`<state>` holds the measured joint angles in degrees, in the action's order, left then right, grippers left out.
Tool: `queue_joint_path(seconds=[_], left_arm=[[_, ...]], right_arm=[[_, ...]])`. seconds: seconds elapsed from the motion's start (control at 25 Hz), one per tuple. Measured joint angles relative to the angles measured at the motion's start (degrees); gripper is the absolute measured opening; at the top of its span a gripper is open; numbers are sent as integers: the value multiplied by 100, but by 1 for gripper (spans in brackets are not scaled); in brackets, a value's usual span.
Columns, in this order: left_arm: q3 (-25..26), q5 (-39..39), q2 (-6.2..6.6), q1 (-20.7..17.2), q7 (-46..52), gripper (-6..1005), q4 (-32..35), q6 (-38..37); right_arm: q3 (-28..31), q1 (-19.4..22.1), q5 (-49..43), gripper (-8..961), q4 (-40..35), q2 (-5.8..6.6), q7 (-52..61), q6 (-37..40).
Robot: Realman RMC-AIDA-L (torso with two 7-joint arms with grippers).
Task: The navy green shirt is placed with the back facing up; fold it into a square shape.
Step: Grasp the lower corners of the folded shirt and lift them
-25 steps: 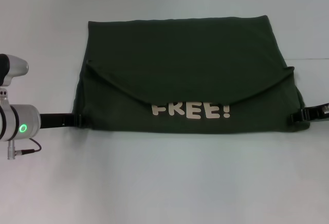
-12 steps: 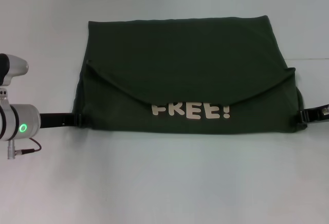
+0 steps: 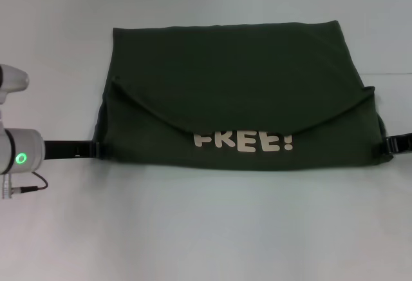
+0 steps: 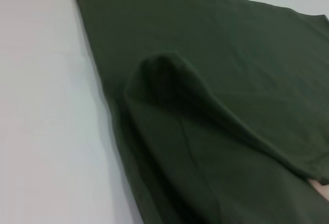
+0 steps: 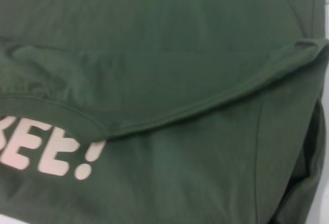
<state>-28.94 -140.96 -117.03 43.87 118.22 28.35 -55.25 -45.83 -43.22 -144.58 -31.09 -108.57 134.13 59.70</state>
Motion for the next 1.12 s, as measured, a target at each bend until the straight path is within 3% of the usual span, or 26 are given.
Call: queue_joint_path(seconds=[0.4,0.68,1.12], left_arm=[[33,-429,118,-171,464,56,555,-1633],[352,-632,252,-387,510,57,1101,-3364],[609,-1106,350,-462,364,58,1371,-5190]], right_arm=[[331,509,70,49,-878,-75,-291,1142],[1271,928,71,52,-1231,-81,-1110,2349],[2562,1746,87,56,-1520,-106,-2155,4112]])
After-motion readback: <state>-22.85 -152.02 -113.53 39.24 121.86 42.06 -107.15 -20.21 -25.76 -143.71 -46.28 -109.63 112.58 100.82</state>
